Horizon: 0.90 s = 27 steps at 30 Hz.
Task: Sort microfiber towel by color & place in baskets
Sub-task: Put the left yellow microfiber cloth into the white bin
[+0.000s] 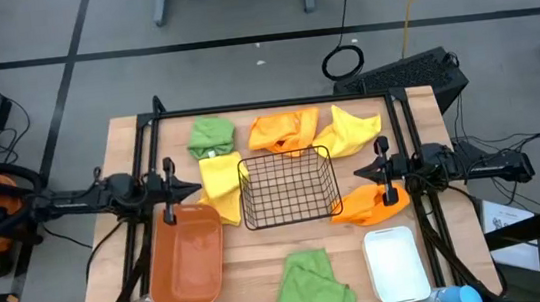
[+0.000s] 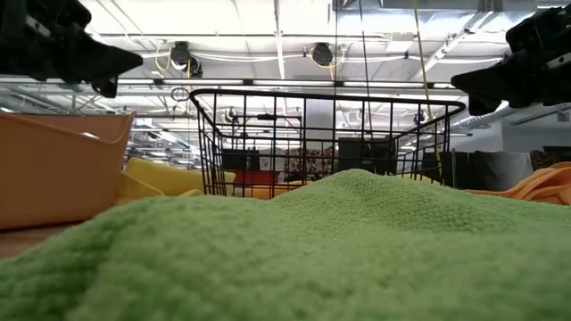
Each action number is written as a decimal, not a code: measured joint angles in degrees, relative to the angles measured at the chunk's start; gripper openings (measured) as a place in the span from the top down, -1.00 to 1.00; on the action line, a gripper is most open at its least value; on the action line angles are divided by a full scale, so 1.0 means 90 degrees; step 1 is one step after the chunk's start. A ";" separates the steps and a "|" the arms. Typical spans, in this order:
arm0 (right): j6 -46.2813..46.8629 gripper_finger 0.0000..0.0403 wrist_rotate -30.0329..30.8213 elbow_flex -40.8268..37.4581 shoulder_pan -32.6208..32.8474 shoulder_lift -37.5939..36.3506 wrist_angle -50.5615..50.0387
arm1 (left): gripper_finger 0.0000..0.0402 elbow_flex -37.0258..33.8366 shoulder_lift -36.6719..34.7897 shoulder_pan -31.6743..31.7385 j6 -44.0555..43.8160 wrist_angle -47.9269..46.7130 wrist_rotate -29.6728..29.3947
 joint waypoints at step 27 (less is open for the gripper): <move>0.0001 1.00 0.0006 0.0000 0.0000 0.0001 0.0013 | 1.00 0.6469 0.4688 0.0002 0.0485 -0.3010 -0.0255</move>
